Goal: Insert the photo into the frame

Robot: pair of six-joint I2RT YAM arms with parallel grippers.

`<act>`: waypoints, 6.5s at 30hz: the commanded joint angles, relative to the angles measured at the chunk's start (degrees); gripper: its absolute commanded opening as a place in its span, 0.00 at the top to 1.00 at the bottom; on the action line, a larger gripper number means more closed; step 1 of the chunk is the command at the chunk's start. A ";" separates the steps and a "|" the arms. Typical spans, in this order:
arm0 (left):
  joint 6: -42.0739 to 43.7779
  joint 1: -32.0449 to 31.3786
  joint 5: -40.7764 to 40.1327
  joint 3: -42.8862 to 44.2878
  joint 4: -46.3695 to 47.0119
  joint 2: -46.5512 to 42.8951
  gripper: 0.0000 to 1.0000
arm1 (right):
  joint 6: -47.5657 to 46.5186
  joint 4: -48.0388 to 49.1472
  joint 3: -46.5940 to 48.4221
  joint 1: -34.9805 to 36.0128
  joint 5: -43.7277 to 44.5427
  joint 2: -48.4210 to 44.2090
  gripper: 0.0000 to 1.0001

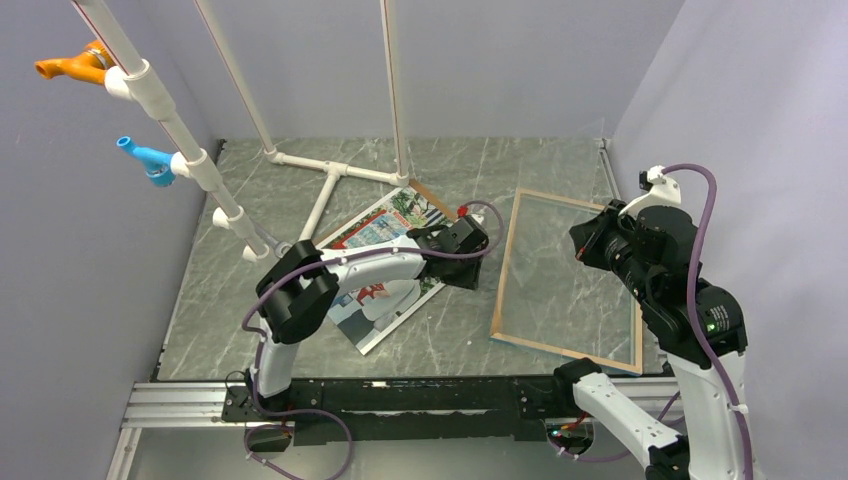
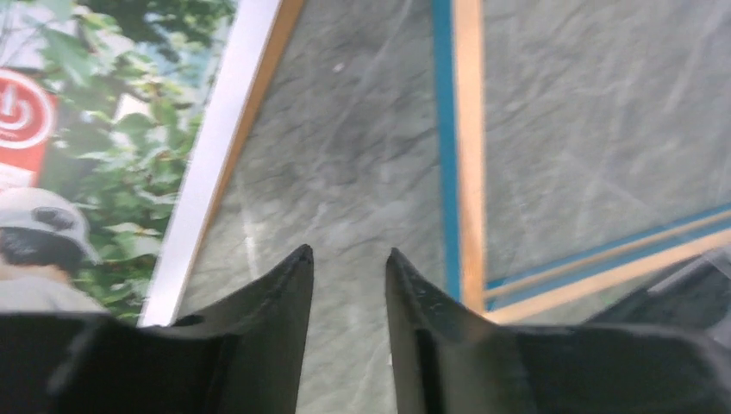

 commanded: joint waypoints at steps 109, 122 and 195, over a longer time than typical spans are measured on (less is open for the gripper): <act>-15.32 7.34 5.74 -47.24 19.86 -39.35 0.24 | 9.28 29.98 -13.22 -5.79 -29.44 11.81 1.00; -14.88 7.40 4.86 -46.84 18.20 -35.97 0.29 | 16.08 33.58 -18.97 -15.97 -34.32 9.55 1.00; -12.42 6.05 3.24 -40.76 11.46 -25.12 0.50 | 25.32 47.18 -33.49 -21.58 -43.83 7.53 1.00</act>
